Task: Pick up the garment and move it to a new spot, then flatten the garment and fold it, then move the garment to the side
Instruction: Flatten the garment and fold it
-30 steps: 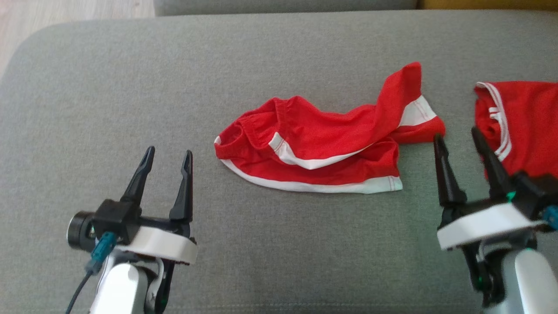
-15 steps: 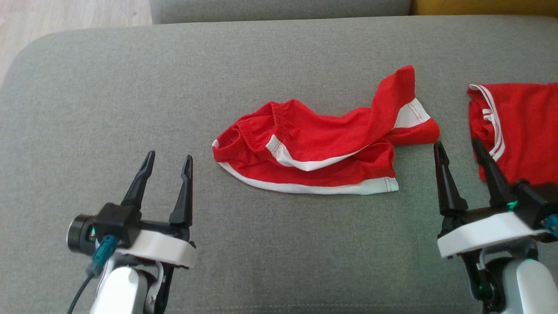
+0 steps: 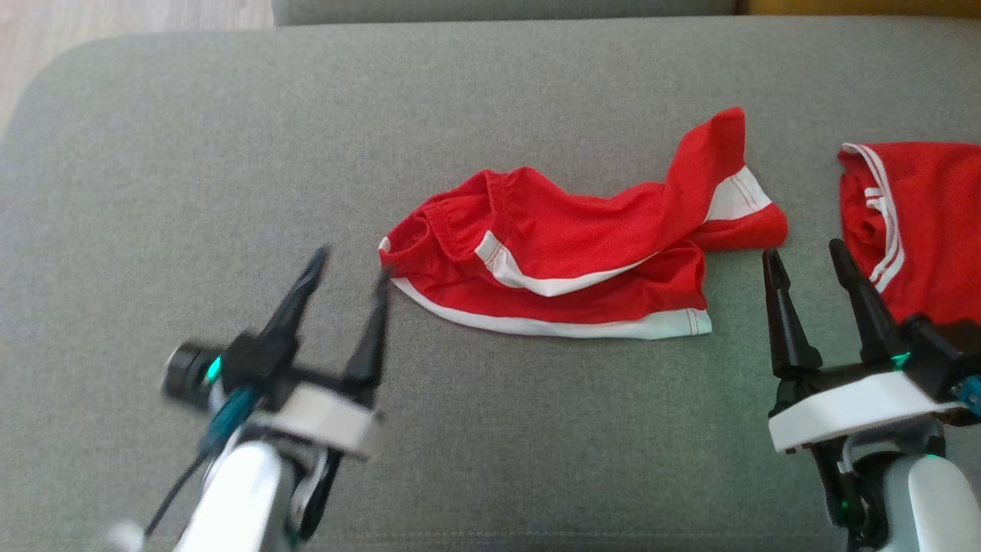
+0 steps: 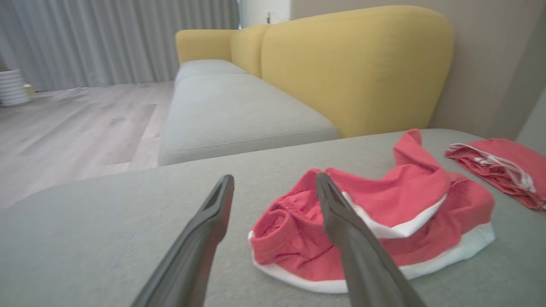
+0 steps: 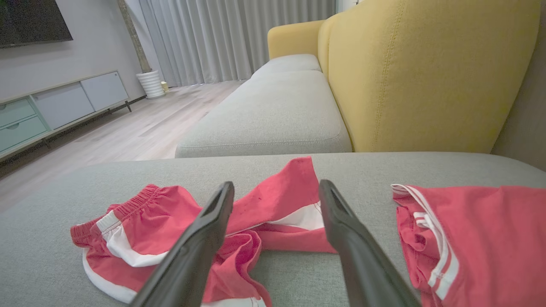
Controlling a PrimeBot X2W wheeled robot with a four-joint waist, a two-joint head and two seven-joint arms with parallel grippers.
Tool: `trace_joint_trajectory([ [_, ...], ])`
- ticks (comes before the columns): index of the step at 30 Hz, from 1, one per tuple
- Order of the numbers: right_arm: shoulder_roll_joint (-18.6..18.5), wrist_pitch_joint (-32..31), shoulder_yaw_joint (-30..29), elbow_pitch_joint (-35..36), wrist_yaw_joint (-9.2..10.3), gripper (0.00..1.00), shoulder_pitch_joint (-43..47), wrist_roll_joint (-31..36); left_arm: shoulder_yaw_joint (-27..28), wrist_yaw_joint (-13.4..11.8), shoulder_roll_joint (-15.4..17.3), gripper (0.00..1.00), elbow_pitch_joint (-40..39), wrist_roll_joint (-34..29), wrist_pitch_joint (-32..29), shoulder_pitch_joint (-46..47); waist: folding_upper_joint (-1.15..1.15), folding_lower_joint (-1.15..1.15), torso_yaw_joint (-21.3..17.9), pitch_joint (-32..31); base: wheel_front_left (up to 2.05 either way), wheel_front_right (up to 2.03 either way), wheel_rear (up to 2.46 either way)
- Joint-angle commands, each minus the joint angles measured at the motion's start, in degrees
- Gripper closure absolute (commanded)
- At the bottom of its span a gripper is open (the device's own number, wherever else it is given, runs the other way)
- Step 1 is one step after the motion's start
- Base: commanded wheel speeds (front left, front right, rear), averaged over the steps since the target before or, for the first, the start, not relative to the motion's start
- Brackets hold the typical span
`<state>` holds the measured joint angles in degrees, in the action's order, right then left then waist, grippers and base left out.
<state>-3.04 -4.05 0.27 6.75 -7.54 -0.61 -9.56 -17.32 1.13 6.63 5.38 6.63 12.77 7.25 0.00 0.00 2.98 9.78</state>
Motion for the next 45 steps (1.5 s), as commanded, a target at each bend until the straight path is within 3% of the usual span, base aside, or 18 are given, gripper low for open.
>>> trace_joint_trajectory([
  [1,0.03,-0.25,1.22,2.4,0.05,0.0,-1.75,0.21,0.18,1.38,-0.47,0.0,-1.72,0.24,-0.94,6.37,0.0,0.0,0.02,0.95,0.0,0.0,0.0],
  [7,0.07,-0.33,2.25,2.17,0.05,0.0,-3.11,0.14,-5.16,4.58,-2.19,0.0,3.82,2.94,-6.63,14.2,0.0,0.0,-1.32,2.82,0.0,0.0,0.0],
  [9,0.09,-0.22,2.74,1.65,0.05,0.0,-3.75,-0.21,-7.73,5.55,-2.67,0.0,9.78,5.54,-10.81,17.8,0.0,0.0,-2.33,3.59,0.0,0.0,0.0],
  [17,0.13,0.2,2.49,0.59,0.05,0.0,-3.58,-1.11,-10.28,6.16,-2.76,0.0,18.95,9.9,-15.14,21.96,0.0,0.0,-3.42,4.46,0.0,0.0,0.0],
  [18,0.14,0.27,2.46,0.45,0.05,0.0,-3.6,-1.2,-10.44,6.19,-2.7,0.33,19.54,10.21,-15.09,22.33,0.0,0.0,-3.46,4.51,0.0,0.0,0.0],
  [19,0.14,0.33,2.46,0.29,0.05,0.0,-3.65,-1.29,-10.62,6.21,-2.58,0.78,19.98,10.39,-14.81,22.68,0.0,0.0,-3.5,4.55,0.0,0.0,0.0],
  [20,0.14,0.36,2.45,0.09,0.05,0.0,-3.73,-1.4,-10.79,6.22,-2.48,1.0,20.36,10.54,-14.49,22.97,0.0,0.0,-3.53,4.57,0.0,0.0,0.0],
  [30,-1.67,-0.58,-0.95,-6.89,0.05,0.0,-10.93,-2.34,-12.23,6.14,-1.85,1.0,21.59,10.78,-11.7,24.73,0.0,0.0,-2.79,5.08,0.0,0.0,0.0],
  [36,-5.83,-3.38,-2.99,-20.63,0.05,0.0,-22.03,-3.31,-12.64,5.62,-2.41,1.0,21.35,10.84,-9.09,26.74,0.0,0.0,-0.67,6.85,0.0,0.0,0.0],
  [45,-9.92,-7.89,2.09,-42.42,0.05,0.0,-34.71,-3.9,-15.43,5.55,-3.39,1.0,22.15,11.52,-6.07,30.06,0.0,0.0,2.65,9.59,0.0,0.0,0.0],
])
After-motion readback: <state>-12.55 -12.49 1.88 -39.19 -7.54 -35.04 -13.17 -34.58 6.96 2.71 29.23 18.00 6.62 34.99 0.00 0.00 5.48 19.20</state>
